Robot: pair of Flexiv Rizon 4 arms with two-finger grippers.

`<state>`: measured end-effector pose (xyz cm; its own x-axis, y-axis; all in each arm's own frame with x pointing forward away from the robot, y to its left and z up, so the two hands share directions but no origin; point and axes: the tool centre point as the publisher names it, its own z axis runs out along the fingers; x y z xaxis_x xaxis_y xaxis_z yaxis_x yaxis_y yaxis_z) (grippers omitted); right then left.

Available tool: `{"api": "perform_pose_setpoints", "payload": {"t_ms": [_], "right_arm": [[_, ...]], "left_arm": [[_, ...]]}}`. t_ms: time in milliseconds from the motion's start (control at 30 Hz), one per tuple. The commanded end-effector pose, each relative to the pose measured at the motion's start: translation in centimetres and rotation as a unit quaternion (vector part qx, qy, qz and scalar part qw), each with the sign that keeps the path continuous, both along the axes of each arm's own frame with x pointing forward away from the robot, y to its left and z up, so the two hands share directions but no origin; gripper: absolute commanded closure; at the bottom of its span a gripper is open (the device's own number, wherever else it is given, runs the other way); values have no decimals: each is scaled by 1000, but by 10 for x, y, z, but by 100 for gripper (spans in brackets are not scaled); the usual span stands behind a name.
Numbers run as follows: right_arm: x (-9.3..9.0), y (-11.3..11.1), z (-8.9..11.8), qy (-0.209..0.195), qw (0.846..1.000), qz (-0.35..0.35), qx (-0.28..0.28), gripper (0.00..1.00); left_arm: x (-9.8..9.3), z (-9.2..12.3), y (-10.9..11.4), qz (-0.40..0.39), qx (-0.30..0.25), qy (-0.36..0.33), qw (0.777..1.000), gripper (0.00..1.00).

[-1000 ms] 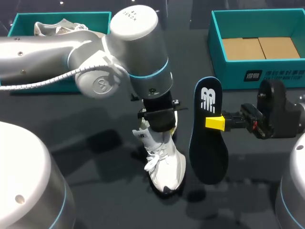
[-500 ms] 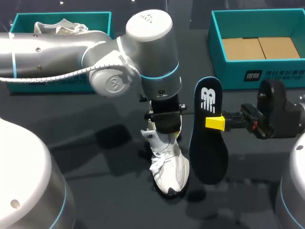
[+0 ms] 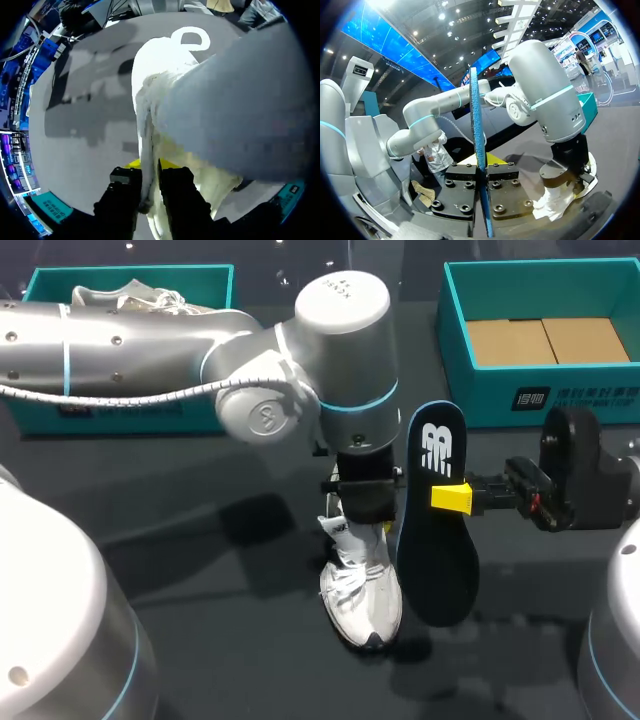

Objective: Take the shoe out of the shoebox, open the shoe tongue, remove and reinsert the insole, then place the shoe into the shoebox

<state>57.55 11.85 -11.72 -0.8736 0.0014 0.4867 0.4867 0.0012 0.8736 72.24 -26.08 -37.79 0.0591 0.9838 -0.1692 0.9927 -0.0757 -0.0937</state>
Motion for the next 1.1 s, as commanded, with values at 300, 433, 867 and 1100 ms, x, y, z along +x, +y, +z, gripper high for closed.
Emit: {"api": "perform_pose_setpoints", "payload": {"t_ms": [300, 433, 867, 1100], "right_arm": [[-2, 1, 0, 0, 1000, -2, -1, 100], [-2, 1, 0, 0, 1000, -2, -1, 100], [-2, 1, 0, 0, 1000, -2, -1, 100], [-2, 1, 0, 0, 1000, -2, -1, 100]], "left_arm": [[14, 32, 4, 18, -63, -3, 998, 1], [18, 64, 7, 31, -132, -15, 991, 0], [21, 112, 12, 38, -289, -36, 956, 0], [25, 117, 11, 47, -347, -25, 936, 0]]}}
